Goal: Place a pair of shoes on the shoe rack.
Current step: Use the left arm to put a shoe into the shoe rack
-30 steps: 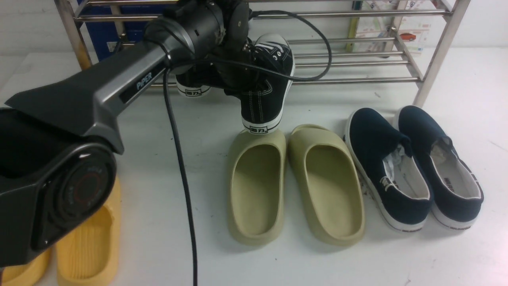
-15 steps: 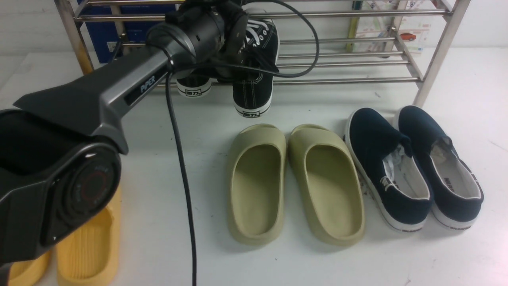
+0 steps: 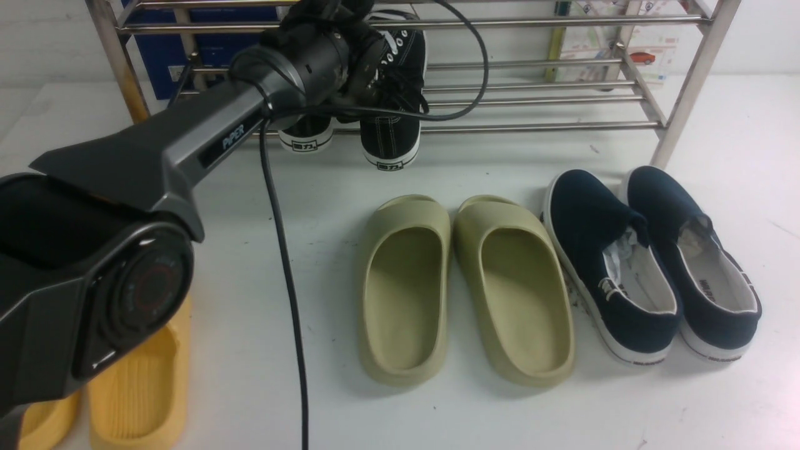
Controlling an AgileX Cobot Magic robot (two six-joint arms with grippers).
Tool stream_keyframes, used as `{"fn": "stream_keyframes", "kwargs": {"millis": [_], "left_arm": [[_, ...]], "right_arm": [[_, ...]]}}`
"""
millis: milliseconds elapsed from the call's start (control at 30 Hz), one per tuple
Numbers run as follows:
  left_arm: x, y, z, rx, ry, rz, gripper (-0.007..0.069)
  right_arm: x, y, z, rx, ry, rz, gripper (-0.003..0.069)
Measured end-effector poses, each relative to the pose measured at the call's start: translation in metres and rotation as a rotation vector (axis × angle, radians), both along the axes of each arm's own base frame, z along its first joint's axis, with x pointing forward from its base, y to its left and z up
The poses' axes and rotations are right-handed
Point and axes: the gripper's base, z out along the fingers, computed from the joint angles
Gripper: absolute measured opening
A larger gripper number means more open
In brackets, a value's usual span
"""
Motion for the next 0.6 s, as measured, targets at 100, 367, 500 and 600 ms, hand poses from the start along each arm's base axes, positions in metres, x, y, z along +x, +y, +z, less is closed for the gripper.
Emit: {"fn": "stream_keyframes", "kwargs": {"millis": [100,367,500,600], "left_arm": [[0.001,0.003,0.0,0.0,0.0,0.006,0.0031],[0.003,0.002,0.003,-0.011,-0.029,-0.003,0.0185],[0.001,-0.001,0.006,-0.023,-0.03,-0.008,0.0272],[-0.006,-0.004,0.014,-0.028,-0.009,-0.002,0.0295]], "right_arm": [[0.0,0.0,0.0,0.0,0.0,0.0,0.0239],[0.0,0.0,0.0,0.0,0.0,0.0,0.0239],[0.0,0.0,0.0,0.0,0.0,0.0,0.0239],[0.0,0.0,0.0,0.0,0.0,0.0,0.0239]]}}
